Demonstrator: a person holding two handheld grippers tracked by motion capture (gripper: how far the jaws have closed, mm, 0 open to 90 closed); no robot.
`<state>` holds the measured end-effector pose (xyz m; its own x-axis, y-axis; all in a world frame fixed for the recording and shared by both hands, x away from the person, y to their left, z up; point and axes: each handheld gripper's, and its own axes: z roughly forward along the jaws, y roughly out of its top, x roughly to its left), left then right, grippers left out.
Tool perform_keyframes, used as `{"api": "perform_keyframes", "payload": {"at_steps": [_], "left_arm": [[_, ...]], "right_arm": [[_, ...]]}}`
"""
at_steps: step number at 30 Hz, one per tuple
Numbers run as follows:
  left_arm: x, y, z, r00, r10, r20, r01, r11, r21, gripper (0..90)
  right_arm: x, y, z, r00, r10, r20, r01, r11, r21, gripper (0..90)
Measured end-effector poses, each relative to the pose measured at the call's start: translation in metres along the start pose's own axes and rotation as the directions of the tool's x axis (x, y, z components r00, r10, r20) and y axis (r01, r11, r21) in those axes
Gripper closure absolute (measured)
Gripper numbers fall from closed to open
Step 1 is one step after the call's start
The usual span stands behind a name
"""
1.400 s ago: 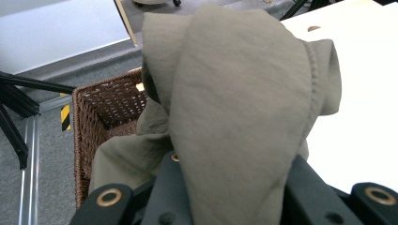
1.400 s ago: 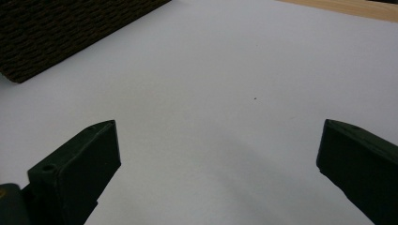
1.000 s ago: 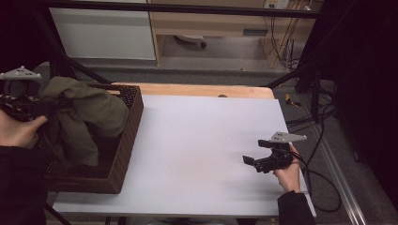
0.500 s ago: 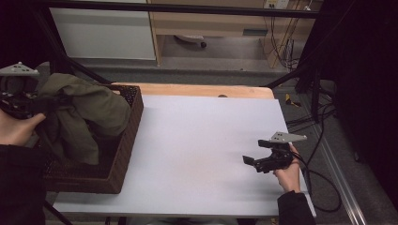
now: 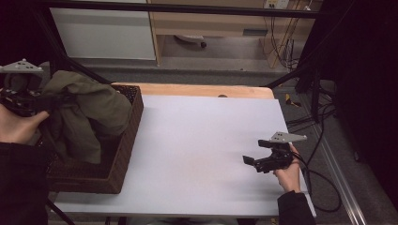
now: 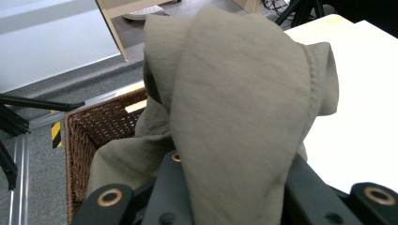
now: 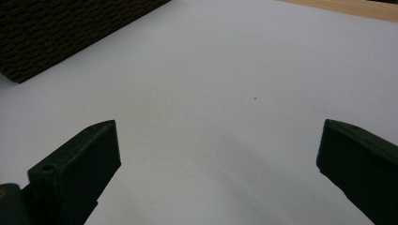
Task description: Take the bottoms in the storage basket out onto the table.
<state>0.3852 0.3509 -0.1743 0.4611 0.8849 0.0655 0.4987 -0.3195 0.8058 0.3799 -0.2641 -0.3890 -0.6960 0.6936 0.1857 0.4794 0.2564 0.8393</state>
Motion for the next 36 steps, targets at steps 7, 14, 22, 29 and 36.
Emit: {"api": "perform_keyframes", "payload": {"at_steps": [7,14,22,29,36], "left_arm": [[-0.006,0.005,0.001,0.9999,0.01,0.008,-0.01,0.9999,-0.007,78.9],[-0.009,0.01,-0.001,0.9997,0.019,0.014,-0.018,0.9997,-0.015,79.0],[-0.014,0.016,-0.001,0.9993,0.032,0.021,-0.031,0.9994,-0.017,79.0],[-0.018,0.02,-0.002,0.999,0.036,0.026,-0.035,0.999,-0.025,79.0],[-0.022,0.026,-0.003,0.9983,0.047,0.034,-0.046,0.9985,-0.03,79.1]], "right_arm": [[0.0,0.0,0.0,1.0,-0.002,0.001,0.002,1.0,-0.001,0.6],[0.0,0.0,0.0,1.0,-0.003,0.002,0.003,1.0,-0.002,0.6],[0.0,0.0,0.0,1.0,-0.001,0.0,0.001,1.0,-0.002,0.6],[0.0,0.0,-0.001,1.0,-0.001,0.001,0.001,1.0,-0.003,0.6],[0.0,0.0,-0.001,1.0,-0.001,-0.001,0.001,1.0,-0.004,0.6]]}}
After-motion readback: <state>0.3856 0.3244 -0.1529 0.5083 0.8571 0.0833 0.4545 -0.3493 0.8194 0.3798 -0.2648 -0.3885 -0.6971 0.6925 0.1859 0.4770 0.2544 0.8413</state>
